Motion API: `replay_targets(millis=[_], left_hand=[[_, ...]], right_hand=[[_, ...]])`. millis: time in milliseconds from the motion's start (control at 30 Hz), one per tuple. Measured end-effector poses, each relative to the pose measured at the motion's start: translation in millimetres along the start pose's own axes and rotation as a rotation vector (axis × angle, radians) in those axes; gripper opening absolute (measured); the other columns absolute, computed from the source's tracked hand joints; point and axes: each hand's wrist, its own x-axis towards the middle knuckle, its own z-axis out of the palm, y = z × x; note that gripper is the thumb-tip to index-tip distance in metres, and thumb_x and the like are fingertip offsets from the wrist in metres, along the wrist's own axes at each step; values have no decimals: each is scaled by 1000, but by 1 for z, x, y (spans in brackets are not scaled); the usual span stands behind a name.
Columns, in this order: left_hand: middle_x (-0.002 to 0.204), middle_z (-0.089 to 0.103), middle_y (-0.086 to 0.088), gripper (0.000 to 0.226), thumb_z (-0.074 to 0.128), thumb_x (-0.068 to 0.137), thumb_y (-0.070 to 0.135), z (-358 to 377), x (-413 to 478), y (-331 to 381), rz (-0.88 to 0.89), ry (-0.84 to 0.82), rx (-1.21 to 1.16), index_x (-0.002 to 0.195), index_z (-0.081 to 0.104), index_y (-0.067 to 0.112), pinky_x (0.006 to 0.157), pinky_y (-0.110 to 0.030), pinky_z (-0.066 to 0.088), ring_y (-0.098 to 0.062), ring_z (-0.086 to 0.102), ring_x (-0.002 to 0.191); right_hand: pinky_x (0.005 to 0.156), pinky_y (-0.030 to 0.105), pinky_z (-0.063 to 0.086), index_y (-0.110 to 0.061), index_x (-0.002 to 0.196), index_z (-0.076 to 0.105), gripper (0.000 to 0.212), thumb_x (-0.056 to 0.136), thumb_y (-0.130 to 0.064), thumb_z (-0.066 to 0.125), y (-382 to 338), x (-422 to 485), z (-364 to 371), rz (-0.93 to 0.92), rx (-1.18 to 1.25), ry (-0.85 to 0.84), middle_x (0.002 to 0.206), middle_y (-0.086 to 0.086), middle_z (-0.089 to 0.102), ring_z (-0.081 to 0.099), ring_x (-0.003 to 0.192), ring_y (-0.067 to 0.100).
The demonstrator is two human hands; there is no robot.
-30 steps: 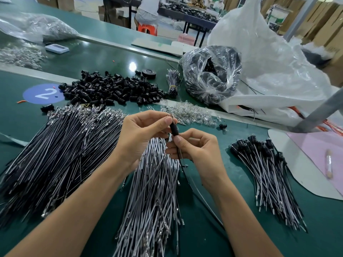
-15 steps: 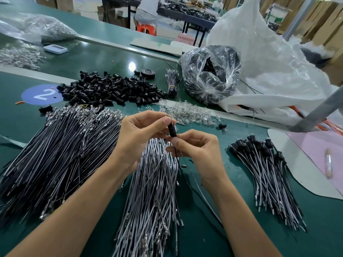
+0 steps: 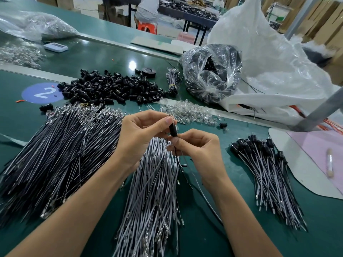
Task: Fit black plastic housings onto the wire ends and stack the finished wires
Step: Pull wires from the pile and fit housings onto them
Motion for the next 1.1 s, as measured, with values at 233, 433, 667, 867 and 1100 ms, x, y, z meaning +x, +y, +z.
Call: replay_targets(millis=[233, 433, 667, 867, 1100], left_hand=[[82, 76, -8, 8, 78, 70, 19, 0, 0, -5, 26, 6, 16, 77, 78, 16, 64, -26, 57, -20, 72, 73], [88, 76, -6, 4, 74, 73, 13, 1, -1, -7, 43, 26, 20, 76, 74, 10, 63, -21, 54, -15, 72, 74], [89, 76, -9, 3, 74, 71, 10, 2, -2, -8, 17, 8, -53, 72, 75, 12, 67, -20, 52, -14, 70, 79], [86, 76, -10, 12, 76, 70, 17, 1, -3, -9, -13, -3, 59, 80, 74, 11, 63, -22, 54, -19, 70, 77], [82, 76, -8, 18, 78, 66, 20, 3, -1, -8, -39, 8, 25, 81, 74, 12, 62, -22, 53, -17, 69, 73]], right_hand=[[67, 31, 59, -1, 88, 74, 5, 83, -2, 73, 3, 1, 1, -31, 1, -2, 82, 17, 74, 73, 70, 27], [73, 34, 59, -6, 88, 75, 7, 83, -2, 73, 6, 1, 4, -74, -40, 24, 81, 12, 75, 74, 73, 27], [68, 26, 58, -11, 86, 75, 11, 87, -2, 69, 5, -1, 8, -74, -65, -4, 79, 10, 76, 72, 69, 19], [70, 33, 61, -13, 88, 74, 14, 87, 0, 69, 7, -1, 5, -147, -181, 32, 80, 6, 76, 74, 70, 19], [65, 28, 60, -18, 82, 74, 18, 86, 0, 70, 7, 2, 2, -208, -276, 71, 73, 1, 75, 72, 63, 12]])
